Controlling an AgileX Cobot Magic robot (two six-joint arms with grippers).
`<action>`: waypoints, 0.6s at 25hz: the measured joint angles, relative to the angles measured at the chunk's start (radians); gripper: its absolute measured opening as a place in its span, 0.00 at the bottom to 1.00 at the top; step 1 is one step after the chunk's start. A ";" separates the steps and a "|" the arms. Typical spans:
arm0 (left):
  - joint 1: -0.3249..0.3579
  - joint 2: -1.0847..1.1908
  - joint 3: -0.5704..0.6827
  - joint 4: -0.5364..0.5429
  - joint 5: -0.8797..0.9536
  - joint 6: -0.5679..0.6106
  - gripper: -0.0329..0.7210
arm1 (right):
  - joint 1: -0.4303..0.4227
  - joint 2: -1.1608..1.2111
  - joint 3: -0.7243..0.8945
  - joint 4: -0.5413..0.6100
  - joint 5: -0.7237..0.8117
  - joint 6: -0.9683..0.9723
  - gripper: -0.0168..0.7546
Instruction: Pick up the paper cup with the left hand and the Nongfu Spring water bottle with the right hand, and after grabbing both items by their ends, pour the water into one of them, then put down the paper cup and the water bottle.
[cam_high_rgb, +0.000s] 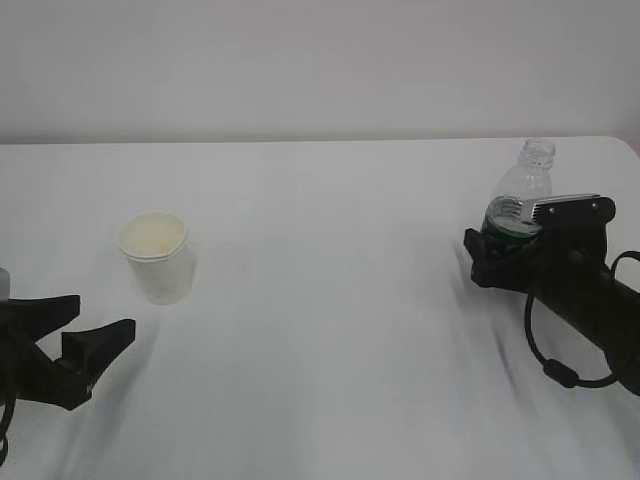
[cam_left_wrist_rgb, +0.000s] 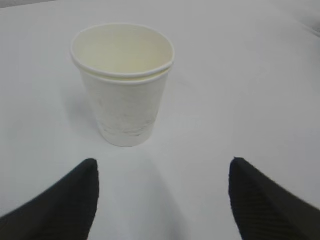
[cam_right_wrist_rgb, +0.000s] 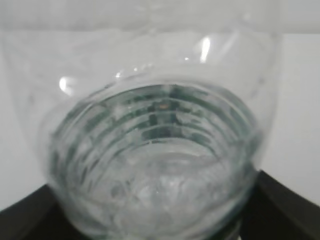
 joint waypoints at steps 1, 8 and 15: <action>0.000 0.002 0.000 0.000 -0.002 0.000 0.82 | 0.000 0.000 -0.002 0.000 0.000 0.000 0.82; 0.000 0.026 -0.002 0.000 -0.002 0.000 0.82 | 0.000 0.000 -0.002 0.000 0.000 0.000 0.79; 0.000 0.027 -0.020 0.000 -0.002 0.000 0.82 | 0.000 0.000 -0.002 0.002 0.000 0.000 0.68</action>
